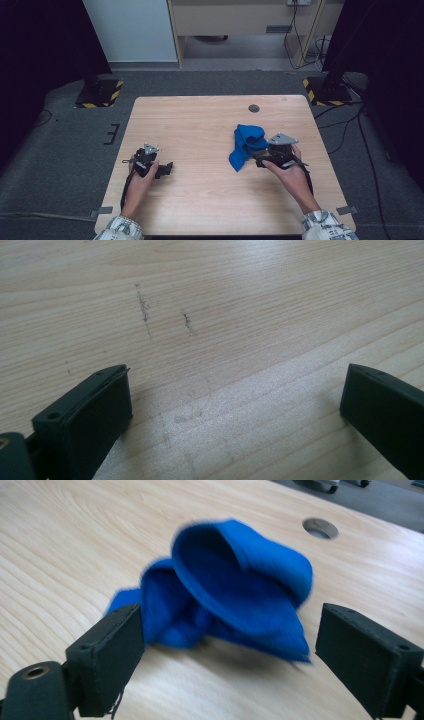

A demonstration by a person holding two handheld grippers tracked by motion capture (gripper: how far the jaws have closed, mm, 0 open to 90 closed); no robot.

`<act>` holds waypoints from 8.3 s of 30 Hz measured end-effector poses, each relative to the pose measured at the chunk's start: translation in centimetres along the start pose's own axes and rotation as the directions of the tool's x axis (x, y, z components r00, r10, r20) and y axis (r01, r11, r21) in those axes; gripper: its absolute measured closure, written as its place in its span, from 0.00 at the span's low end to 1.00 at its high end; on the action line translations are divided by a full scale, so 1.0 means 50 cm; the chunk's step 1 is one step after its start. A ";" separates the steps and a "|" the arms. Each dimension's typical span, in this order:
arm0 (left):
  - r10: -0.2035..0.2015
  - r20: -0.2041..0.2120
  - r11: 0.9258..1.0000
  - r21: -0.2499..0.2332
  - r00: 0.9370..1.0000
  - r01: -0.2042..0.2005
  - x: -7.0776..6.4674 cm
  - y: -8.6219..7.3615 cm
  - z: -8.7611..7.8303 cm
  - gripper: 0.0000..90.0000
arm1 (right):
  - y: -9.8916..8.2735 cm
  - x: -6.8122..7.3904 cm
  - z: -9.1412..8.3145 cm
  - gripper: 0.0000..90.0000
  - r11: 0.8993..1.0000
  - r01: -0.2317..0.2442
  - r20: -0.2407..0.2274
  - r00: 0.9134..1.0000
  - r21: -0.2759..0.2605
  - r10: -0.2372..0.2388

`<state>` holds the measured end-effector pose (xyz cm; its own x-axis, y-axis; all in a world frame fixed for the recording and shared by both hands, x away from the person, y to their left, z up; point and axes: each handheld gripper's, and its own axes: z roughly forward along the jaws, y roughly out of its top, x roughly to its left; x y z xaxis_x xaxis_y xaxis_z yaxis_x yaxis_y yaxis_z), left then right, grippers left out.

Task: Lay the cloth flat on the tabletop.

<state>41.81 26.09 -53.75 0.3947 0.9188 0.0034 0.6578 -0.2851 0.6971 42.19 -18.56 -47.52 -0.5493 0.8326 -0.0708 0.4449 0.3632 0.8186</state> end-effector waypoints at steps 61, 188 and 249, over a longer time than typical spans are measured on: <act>0.010 0.006 1.000 0.001 1.000 -0.010 -0.005 0.001 0.001 0.00 | 0.063 0.062 0.132 0.92 0.999 0.031 -0.122 0.992 0.042 -0.025; 0.155 0.175 0.988 -0.054 0.972 -0.147 -0.130 0.017 -0.035 0.06 | -0.010 0.021 0.081 0.59 0.996 -0.005 -0.071 0.997 0.084 0.011; 0.289 0.197 0.957 -0.084 0.937 -0.277 -0.201 0.025 -0.002 0.21 | 0.165 0.185 0.232 0.93 0.993 0.050 -0.189 0.982 0.110 -0.029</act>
<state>38.60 16.55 -52.86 0.6864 0.7245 0.0629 0.4660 -0.5046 0.7268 48.99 -3.02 -48.04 -0.6855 0.7280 0.0144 0.4920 0.4485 0.7461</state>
